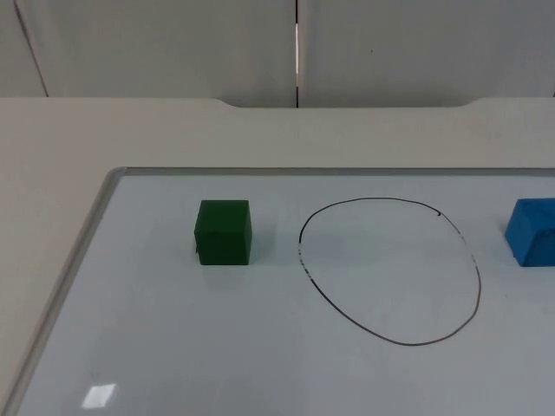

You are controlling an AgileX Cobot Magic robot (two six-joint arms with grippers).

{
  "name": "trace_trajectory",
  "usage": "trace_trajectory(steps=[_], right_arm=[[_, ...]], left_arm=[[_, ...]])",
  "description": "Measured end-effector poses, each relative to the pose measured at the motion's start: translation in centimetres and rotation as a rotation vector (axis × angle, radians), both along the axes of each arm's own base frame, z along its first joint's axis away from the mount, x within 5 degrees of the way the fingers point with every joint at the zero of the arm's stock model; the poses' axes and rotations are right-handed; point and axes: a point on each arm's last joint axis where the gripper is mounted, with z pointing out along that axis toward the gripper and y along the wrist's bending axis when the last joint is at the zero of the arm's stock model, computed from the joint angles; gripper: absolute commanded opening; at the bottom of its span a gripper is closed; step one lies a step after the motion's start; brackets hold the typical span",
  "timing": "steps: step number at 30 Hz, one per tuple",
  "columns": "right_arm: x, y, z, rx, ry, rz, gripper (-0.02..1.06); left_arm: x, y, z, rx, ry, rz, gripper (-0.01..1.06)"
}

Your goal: Push the two cubes into the marked area.

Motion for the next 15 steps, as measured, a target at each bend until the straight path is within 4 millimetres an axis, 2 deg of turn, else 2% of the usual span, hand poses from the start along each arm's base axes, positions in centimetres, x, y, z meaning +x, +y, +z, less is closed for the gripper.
trace_trajectory(steps=[10,13,15], right_arm=[[0.0,0.0,0.0,0.0,0.0,0.0,1.05],[0.0,0.0,0.0,0.0,0.0,0.0,1.05],[0.0,0.0,0.0,0.0,0.0,0.0,1.05]], left_arm=[[3.4,-0.5,0.2,-0.057,0.063,-0.014,1.03],[4.2,-0.6,0.1,-0.069,0.096,-0.025,0.98],[5.2,-1.1,-0.1,-0.1,0.133,-0.057,0.86]])
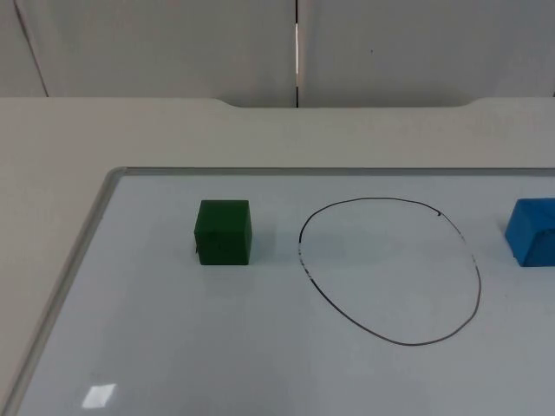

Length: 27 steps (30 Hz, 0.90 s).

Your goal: Push the two cubes into the marked area.

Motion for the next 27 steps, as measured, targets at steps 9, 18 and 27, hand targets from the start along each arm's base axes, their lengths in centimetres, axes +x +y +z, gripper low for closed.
trace_trajectory(steps=[9,18,27], right_arm=[[0.0,0.0,0.0,0.0,0.0,0.0,1.05],[0.0,0.0,0.0,0.0,0.0,0.0,1.05],[0.0,0.0,0.0,0.0,0.0,0.0,1.05]], left_arm=[[2.1,-1.4,-0.1,-0.089,0.025,-0.115,0.35],[3.1,-2.7,0.6,-0.15,-0.058,-0.266,0.0],[5.5,-3.3,-0.3,-0.188,-0.006,-0.311,0.0]])
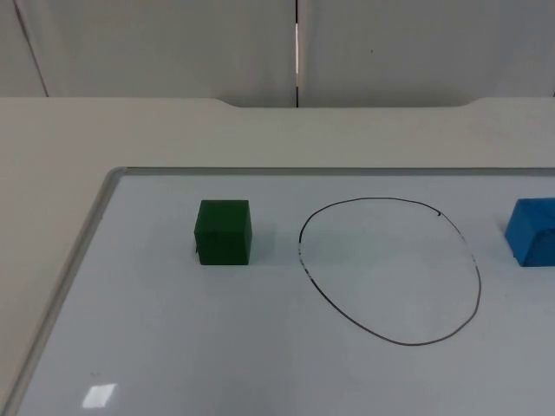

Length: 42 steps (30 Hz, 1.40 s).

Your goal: Push the two cubes into the marked area.

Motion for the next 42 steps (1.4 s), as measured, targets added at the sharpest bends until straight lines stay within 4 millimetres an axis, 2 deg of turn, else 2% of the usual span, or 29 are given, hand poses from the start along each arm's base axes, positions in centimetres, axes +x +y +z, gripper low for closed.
trace_trajectory(steps=[12,20,27,31,32,42], right_arm=[[0.0,0.0,0.0,0.0,0.0,0.0,1.05],[0.0,0.0,0.0,0.0,0.0,0.0,1.05],[0.0,0.0,0.0,0.0,0.0,0.0,1.05],[0.0,0.0,0.0,0.0,0.0,0.0,1.05],[0.0,0.0,0.0,0.0,0.0,0.0,1.05],[0.0,0.0,0.0,0.0,0.0,0.0,1.05]], left_arm=[[4.1,-0.9,-2.6,-0.057,0.117,-0.073,0.0],[6.1,-3.3,-5.3,-0.022,0.192,-0.129,0.0],[7.6,-5.3,-6.1,0.023,0.212,-0.173,0.0],[9.7,-6.6,-6.4,0.052,0.207,-0.161,0.0],[9.7,-6.6,-6.4,0.052,0.207,-0.161,0.0],[14.3,-7.6,-9.2,0.096,0.275,-0.083,0.0]])
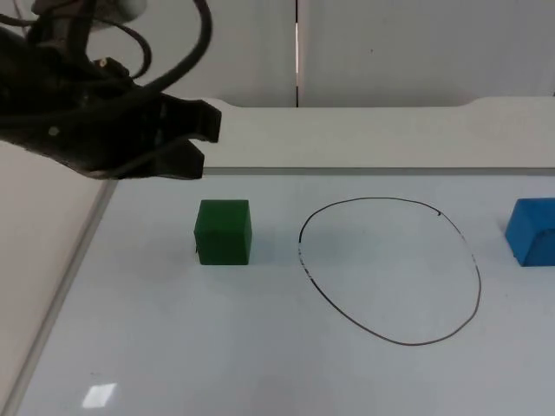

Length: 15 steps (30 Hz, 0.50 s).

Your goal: Push the two cubes into the marked area.

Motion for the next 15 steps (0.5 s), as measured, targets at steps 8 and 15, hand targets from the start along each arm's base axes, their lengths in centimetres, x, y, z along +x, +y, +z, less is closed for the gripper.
trace_trajectory(steps=[8,15], right_arm=[[0.0,0.0,0.0,0.0,0.0,0.0,1.05],[0.0,0.0,0.0,0.0,0.0,0.0,1.05]], left_arm=[[2.1,0.4,-2.3,0.083,0.0,0.09,0.0],[3.1,1.0,-3.7,0.153,-0.018,0.162,0.0]])
